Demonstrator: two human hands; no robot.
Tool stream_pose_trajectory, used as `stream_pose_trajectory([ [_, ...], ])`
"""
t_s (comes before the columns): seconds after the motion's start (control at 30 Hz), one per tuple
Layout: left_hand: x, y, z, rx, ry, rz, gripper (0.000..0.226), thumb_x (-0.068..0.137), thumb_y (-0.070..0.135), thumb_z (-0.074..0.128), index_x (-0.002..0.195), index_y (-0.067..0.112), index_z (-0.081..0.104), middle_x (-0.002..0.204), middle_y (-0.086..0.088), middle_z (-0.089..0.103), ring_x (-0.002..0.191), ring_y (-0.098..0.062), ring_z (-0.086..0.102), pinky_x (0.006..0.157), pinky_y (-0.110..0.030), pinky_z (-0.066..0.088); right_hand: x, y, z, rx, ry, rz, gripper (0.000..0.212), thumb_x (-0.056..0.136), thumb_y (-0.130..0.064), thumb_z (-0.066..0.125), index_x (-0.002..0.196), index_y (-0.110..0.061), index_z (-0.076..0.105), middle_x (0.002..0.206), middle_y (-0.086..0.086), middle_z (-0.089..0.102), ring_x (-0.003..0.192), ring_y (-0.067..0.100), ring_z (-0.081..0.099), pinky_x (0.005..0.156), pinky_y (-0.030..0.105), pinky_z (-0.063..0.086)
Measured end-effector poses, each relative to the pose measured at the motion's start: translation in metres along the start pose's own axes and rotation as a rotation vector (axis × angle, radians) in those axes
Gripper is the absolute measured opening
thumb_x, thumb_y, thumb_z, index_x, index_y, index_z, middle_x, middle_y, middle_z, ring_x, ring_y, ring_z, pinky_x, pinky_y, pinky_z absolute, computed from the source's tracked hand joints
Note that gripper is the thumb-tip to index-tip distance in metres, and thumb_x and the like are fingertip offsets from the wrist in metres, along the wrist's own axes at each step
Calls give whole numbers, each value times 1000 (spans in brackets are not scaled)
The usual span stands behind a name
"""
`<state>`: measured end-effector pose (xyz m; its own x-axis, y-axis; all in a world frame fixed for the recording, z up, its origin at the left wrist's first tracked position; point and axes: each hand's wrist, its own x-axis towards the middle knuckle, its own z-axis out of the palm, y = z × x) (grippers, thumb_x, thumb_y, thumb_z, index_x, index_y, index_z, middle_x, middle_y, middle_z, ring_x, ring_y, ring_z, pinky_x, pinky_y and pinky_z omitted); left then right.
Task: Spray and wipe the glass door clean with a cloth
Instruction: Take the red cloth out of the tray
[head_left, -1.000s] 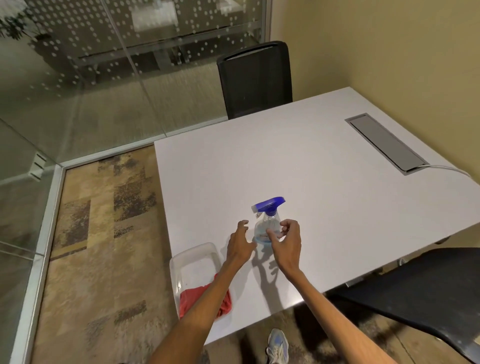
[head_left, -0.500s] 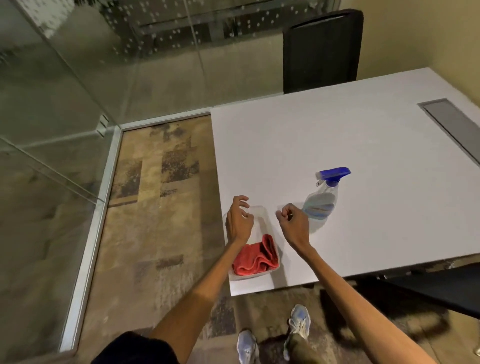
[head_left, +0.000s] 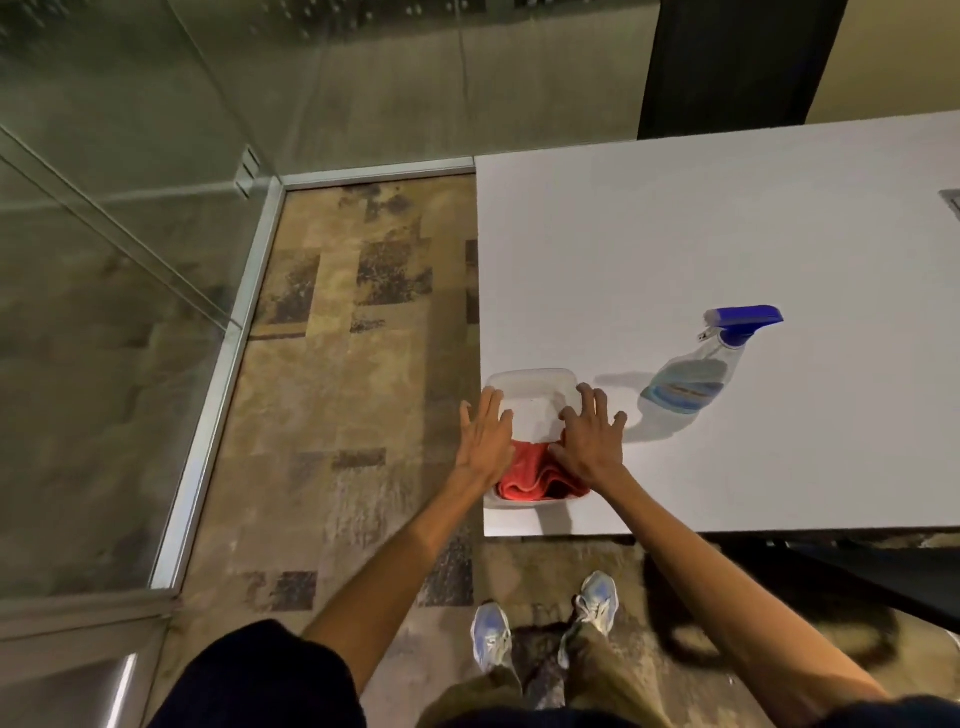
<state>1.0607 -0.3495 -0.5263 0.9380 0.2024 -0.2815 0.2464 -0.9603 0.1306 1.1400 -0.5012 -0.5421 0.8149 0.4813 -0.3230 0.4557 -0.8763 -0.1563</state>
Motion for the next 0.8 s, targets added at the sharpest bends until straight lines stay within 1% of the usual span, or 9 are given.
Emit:
stream_pose_trajectory([
  [0.07, 0, -1, 7, 97, -56, 3, 60, 95, 24, 55, 148, 5, 34, 164, -18, -3, 152, -31, -9, 118, -58, -3, 0, 3, 3, -89, -23, -16, 66, 89, -46, 60, 145, -16, 40, 166, 10, 5, 152, 32, 2, 116, 61, 15],
  [0.13, 0, -3, 9, 171, -78, 22, 56, 96, 26, 53, 145, 5, 38, 164, -18, -8, 152, -30, -13, 117, -57, -8, 0, 6, 4, -177, -20, -55, 59, 93, -43, 56, 143, -14, 45, 167, 9, 2, 154, 30, -2, 118, 60, 10],
  [0.23, 1, -9, 8, 193, -70, 55, 26, 95, 20, 51, 116, 7, 61, 165, -17, -1, 152, -30, -10, 118, -58, -6, -1, 9, 8, -220, 28, -128, 40, 96, -31, 53, 129, -10, 61, 166, 11, 14, 154, 31, 6, 119, 57, 12],
  [0.33, 0, -14, 9, 150, 10, 80, 18, 87, 4, 49, 92, 7, 66, 161, -17, 21, 152, -31, 6, 119, -60, 9, -1, 13, 8, -151, 83, -124, 30, 92, -20, 57, 117, -7, 67, 158, 14, 31, 149, 33, 19, 114, 53, 23],
  [0.47, -3, -16, 8, 46, 110, 57, 20, 88, 9, 51, 92, 8, 71, 146, -13, 40, 142, -28, 25, 112, -52, 24, -2, 14, 4, 28, 137, -59, 25, 93, -20, 58, 115, -9, 64, 140, 13, 45, 133, 33, 35, 104, 49, 29],
  [0.6, -5, -20, 9, -134, 198, -35, 23, 89, 23, 55, 99, 16, 75, 132, -4, 46, 132, -20, 31, 103, -41, 25, -7, 12, -8, 302, 271, 52, 19, 102, -25, 46, 109, -14, 59, 101, 9, 66, 103, 35, 57, 92, 46, 27],
  [0.67, -7, -19, 10, -257, 243, -91, 21, 86, 25, 60, 98, 19, 76, 126, -2, 47, 128, -18, 33, 100, -37, 24, -13, 13, -18, 500, 345, 67, 17, 103, -24, 44, 104, -12, 57, 86, 0, 63, 88, 34, 63, 81, 38, 30],
  [0.73, -7, -16, 8, -380, 291, -134, 19, 87, 26, 62, 96, 18, 76, 121, -1, 49, 124, -18, 35, 98, -34, 25, -19, 12, -30, 687, 403, 66, 20, 104, -25, 45, 105, -10, 58, 86, 0, 62, 84, 32, 63, 74, 33, 34],
  [0.8, -6, -10, 5, -537, 323, -189, 19, 90, 27, 61, 99, 16, 75, 119, -2, 50, 122, -18, 36, 99, -33, 30, -23, 10, -41, 803, 417, 17, 26, 100, -29, 44, 110, -10, 59, 92, 1, 65, 85, 26, 62, 74, 30, 39],
])
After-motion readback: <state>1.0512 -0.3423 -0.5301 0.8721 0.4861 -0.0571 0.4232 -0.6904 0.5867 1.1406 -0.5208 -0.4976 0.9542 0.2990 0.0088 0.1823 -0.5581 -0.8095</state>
